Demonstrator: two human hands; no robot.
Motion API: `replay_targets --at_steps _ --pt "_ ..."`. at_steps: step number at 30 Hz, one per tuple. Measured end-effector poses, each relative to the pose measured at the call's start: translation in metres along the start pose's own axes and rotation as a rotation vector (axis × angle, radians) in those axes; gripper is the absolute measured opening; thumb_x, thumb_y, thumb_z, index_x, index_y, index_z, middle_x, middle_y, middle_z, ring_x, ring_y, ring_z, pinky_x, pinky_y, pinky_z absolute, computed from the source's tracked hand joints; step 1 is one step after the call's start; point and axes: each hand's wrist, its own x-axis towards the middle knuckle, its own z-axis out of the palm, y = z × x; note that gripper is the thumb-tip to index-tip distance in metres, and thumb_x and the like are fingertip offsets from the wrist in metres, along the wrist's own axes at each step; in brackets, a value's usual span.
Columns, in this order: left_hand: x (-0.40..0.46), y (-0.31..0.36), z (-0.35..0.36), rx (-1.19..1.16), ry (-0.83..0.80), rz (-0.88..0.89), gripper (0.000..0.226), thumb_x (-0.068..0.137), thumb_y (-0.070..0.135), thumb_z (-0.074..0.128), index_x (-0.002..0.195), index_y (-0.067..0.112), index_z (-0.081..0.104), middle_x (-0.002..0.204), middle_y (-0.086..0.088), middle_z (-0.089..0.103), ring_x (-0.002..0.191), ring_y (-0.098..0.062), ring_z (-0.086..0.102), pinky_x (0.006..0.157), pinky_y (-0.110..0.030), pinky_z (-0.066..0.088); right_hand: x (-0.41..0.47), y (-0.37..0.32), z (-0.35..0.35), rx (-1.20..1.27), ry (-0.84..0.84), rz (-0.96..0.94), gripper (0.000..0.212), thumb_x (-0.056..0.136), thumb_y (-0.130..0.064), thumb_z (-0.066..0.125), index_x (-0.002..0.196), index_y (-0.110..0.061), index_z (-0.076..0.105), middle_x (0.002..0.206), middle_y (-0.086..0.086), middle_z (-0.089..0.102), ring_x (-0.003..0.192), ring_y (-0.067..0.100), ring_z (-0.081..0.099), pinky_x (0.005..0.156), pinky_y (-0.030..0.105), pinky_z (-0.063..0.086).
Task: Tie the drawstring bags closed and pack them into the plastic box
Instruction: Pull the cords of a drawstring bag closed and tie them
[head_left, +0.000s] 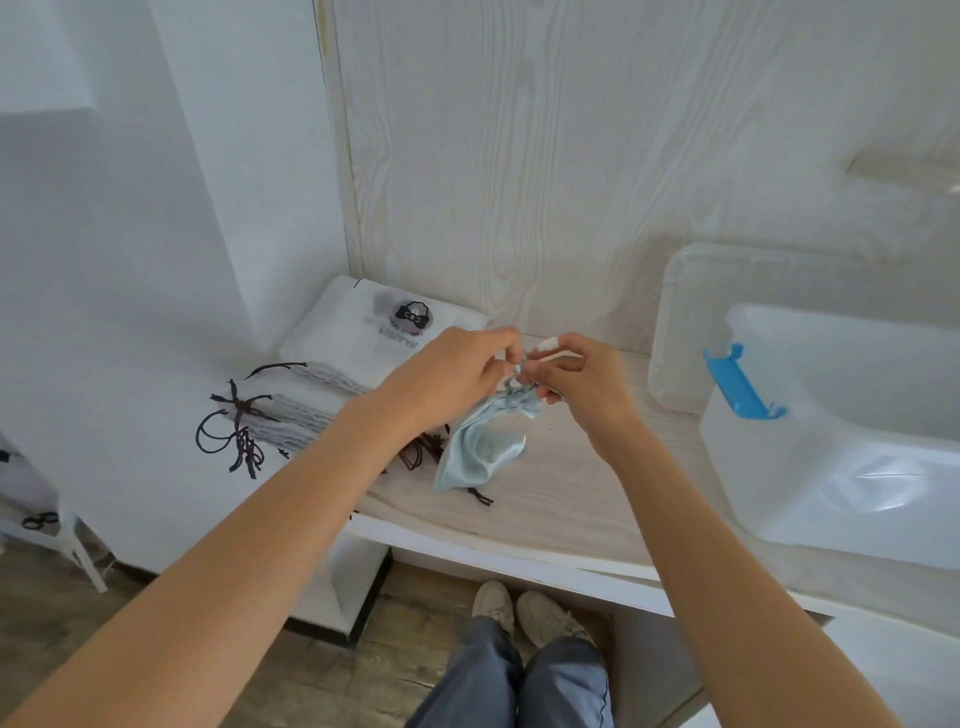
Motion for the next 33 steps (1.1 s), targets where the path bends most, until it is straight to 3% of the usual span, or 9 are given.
replay_targets --at_steps 4,8,12,17,22,24,26,30,33 --pt "0.01 0.004 -0.008 0.159 -0.035 0.097 0.01 0.093 0.02 0.054 0.095 0.02 0.063 0.067 0.006 0.058 0.06 -0.008 0.051 0.058 -0.024 0.037 0.005 -0.003 0.004 -0.041 -0.011 -0.013 0.007 0.079 0.003 0.067 0.085 0.001 0.064 0.063 0.007 0.065 0.046 0.005 0.058 0.049 0.014 0.046" --pt "0.023 -0.001 -0.012 -0.031 -0.062 0.06 0.008 0.09 0.017 0.06 0.093 0.015 0.067 0.084 0.006 0.065 0.082 -0.005 0.058 0.076 -0.02 0.042 0.007 -0.001 0.007 -0.109 -0.113 -0.03 0.013 0.081 0.004 0.063 0.083 -0.005 0.072 0.065 0.004 0.066 0.051 0.002 0.058 0.056 0.012 0.048" --pt "0.034 -0.005 -0.015 -0.137 0.003 -0.036 0.003 0.086 0.019 0.065 0.086 0.016 0.067 0.074 0.017 0.058 0.069 0.005 0.051 0.068 -0.009 0.039 0.004 -0.001 0.006 -0.142 -0.264 0.001 0.013 0.086 -0.004 0.06 0.088 0.002 0.071 0.072 0.014 0.059 0.061 0.01 0.044 0.055 0.014 0.035" --pt "0.044 -0.01 -0.014 -0.394 0.019 -0.276 0.005 0.085 0.021 0.067 0.085 0.016 0.066 0.068 0.009 0.064 0.055 -0.001 0.054 0.049 -0.01 0.039 0.01 0.001 0.011 0.058 -0.325 0.106 0.022 0.083 -0.009 0.057 0.088 0.011 0.064 0.087 0.035 0.056 0.08 0.025 0.045 0.078 0.037 0.035" --pt "0.048 -0.017 -0.005 -0.874 0.06 -0.559 0.021 0.085 0.011 0.066 0.104 0.003 0.061 0.083 -0.006 0.067 0.072 -0.009 0.065 0.063 -0.014 0.052 0.013 0.004 0.012 0.09 -0.307 0.114 0.027 0.089 -0.015 0.061 0.092 0.011 0.066 0.074 0.009 0.06 0.067 0.012 0.053 0.071 0.027 0.041" --pt "0.043 -0.022 -0.001 -0.793 0.173 -0.567 0.032 0.085 0.015 0.067 0.113 0.004 0.056 0.086 -0.005 0.069 0.081 -0.012 0.068 0.077 -0.021 0.053 0.014 0.006 0.012 0.057 -0.29 0.142 0.025 0.089 -0.018 0.061 0.095 0.005 0.068 0.073 0.005 0.061 0.063 0.01 0.051 0.066 0.024 0.041" --pt "0.035 -0.021 -0.002 -0.576 0.219 -0.451 0.026 0.084 0.023 0.068 0.106 0.01 0.061 0.083 -0.002 0.07 0.084 -0.012 0.068 0.082 -0.025 0.05 0.015 0.005 0.011 0.031 -0.264 0.168 0.022 0.089 -0.019 0.061 0.094 0.001 0.069 0.071 0.0 0.062 0.06 0.008 0.052 0.063 0.023 0.04" --pt "0.02 -0.014 -0.005 -0.379 -0.03 -0.246 0.027 0.081 0.03 0.071 0.105 0.019 0.067 0.087 0.001 0.071 0.086 -0.009 0.067 0.084 -0.026 0.048 0.016 0.0 0.007 -0.002 -0.254 0.17 0.014 0.088 -0.023 0.062 0.083 -0.011 0.069 0.071 -0.003 0.062 0.062 0.006 0.053 0.061 0.019 0.04" --pt "0.019 -0.014 -0.004 -0.384 0.017 -0.178 0.02 0.078 0.024 0.074 0.096 0.017 0.071 0.084 0.001 0.073 0.083 -0.01 0.069 0.089 -0.031 0.052 0.016 -0.003 0.004 0.042 -0.267 0.168 0.013 0.085 -0.019 0.065 0.077 -0.009 0.067 0.07 0.0 0.06 0.06 0.006 0.051 0.056 0.016 0.04"
